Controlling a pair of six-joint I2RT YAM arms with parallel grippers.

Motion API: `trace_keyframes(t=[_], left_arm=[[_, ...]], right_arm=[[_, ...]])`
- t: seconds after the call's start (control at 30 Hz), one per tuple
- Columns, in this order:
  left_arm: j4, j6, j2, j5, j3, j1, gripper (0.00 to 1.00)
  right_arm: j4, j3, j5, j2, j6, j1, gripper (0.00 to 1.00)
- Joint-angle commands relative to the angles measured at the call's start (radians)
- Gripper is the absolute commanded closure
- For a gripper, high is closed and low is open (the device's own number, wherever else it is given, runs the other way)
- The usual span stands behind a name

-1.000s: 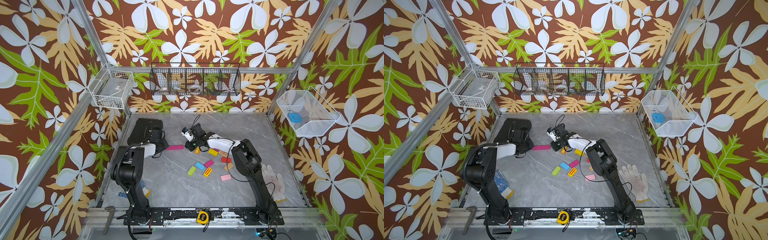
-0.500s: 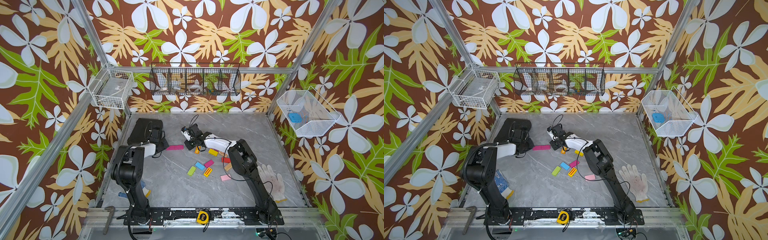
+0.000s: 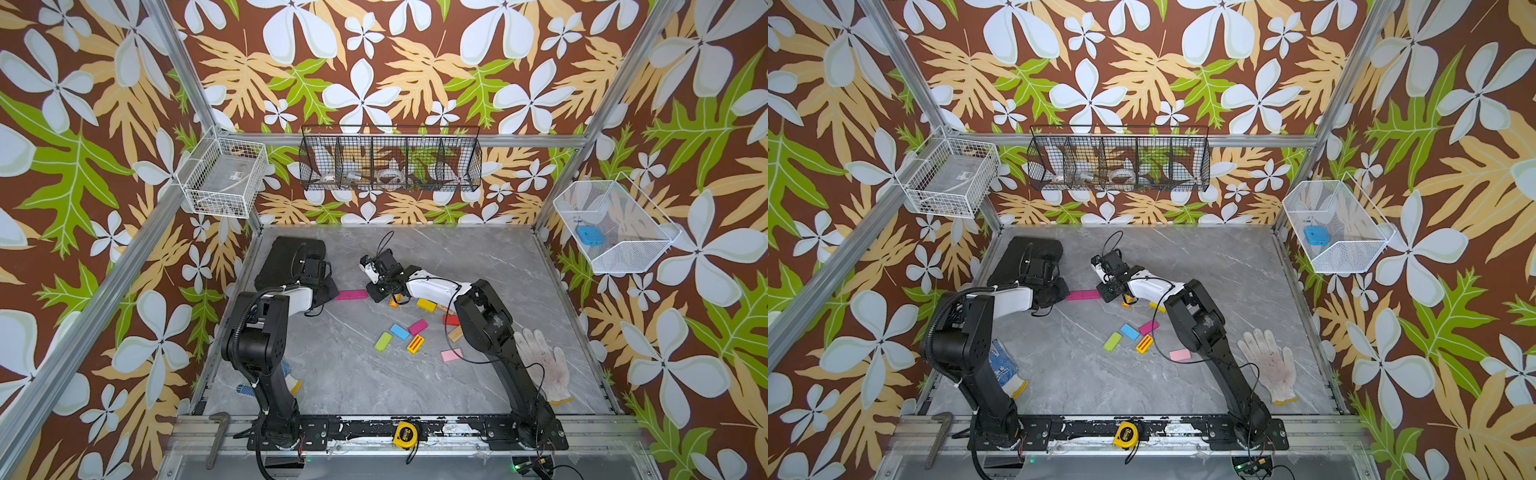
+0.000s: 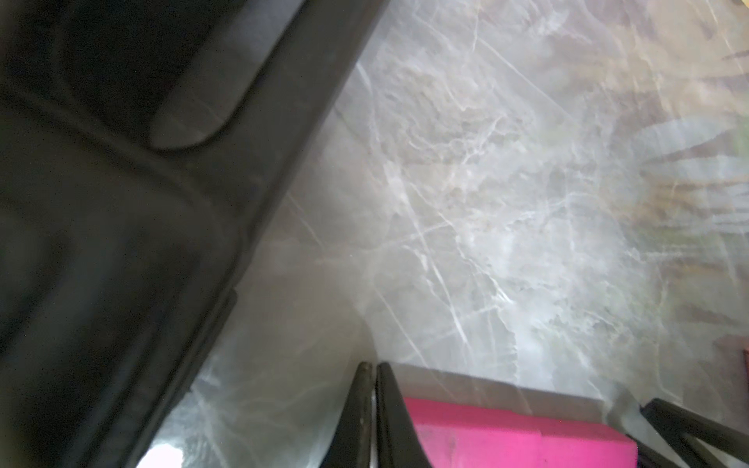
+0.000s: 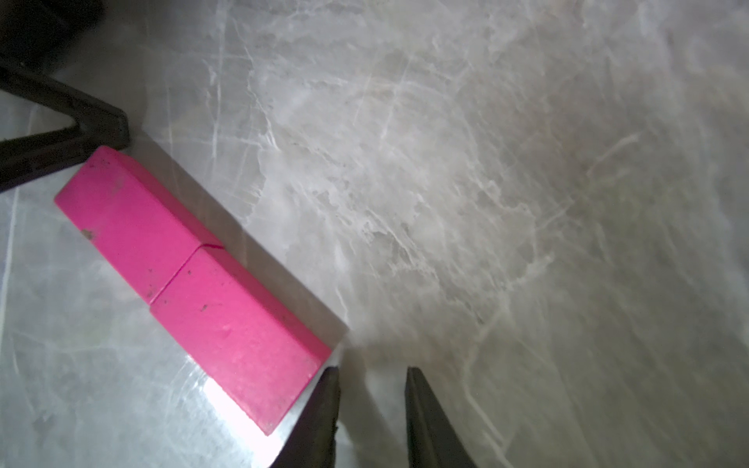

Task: Assemble the number 7 with building blocks
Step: Assemble the building block at the center of the board.

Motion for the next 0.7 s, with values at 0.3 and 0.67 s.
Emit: trace_keyframes(t=[0.3,0.67], left_arm=[[-0.094,0.014,0.001,-0.007,0.005,-0.014,0.90],[-0.086,0.015,0.031,0.011,0.039,-0.017,0.90]], right_arm=[[-0.001,-0.021,-0.020,-0.014,-0.003,0.008,0.70],[0.000,-0.018,-0.013,-0.005,0.004,0.011,0.68]])
